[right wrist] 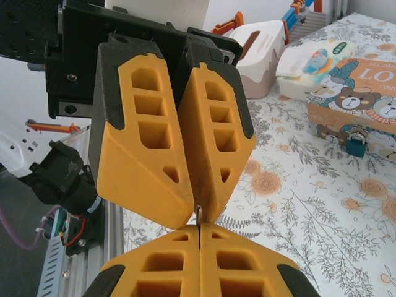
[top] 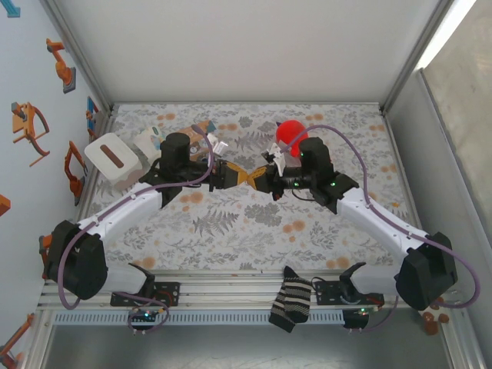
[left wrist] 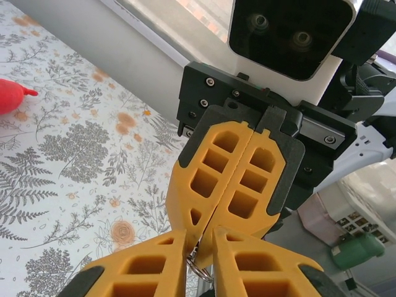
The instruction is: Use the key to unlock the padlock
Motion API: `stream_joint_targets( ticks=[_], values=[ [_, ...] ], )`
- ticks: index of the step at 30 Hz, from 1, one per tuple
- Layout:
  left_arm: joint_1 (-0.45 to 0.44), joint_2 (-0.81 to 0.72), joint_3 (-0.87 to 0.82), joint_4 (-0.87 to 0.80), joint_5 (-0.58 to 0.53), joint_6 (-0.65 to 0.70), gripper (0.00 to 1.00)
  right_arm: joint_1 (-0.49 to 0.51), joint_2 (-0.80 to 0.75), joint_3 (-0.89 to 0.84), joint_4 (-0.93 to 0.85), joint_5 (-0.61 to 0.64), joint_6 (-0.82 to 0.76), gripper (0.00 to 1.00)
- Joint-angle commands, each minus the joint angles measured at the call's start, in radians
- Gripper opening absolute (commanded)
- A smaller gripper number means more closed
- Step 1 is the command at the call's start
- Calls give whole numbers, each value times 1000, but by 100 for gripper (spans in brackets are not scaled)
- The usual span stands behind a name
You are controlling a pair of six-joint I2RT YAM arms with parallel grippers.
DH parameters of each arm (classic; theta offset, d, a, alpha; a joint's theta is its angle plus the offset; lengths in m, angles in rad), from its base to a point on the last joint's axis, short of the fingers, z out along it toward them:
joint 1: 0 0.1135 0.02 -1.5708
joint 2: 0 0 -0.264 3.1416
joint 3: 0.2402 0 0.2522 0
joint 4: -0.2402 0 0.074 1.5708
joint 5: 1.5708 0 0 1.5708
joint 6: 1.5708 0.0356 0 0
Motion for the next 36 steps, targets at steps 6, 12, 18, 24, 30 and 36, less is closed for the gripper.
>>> stream_joint_targets(
  ticks=[6, 12, 18, 24, 30, 36],
  values=[
    [-9, -9, 24, 21, 4, 27, 3, 15, 10, 37, 32, -35, 39, 0],
    [-6, -55, 8, 20, -39, 45, 0, 13, -10, 34, 29, 4, 81, 6],
    [4, -122, -20, 9, -101, 79, 0, -20, -90, 4, 46, 116, 166, 33],
    [10, -166, -30, 13, -132, 86, 0, -30, -175, -73, 205, 100, 295, 49],
    [11, -163, -15, 4, -129, 89, 0, -15, -112, -65, 276, 30, 378, 46],
    [11, -163, -10, -10, -132, 94, 0, 19, -29, -34, 313, 15, 396, 42]
  ],
)
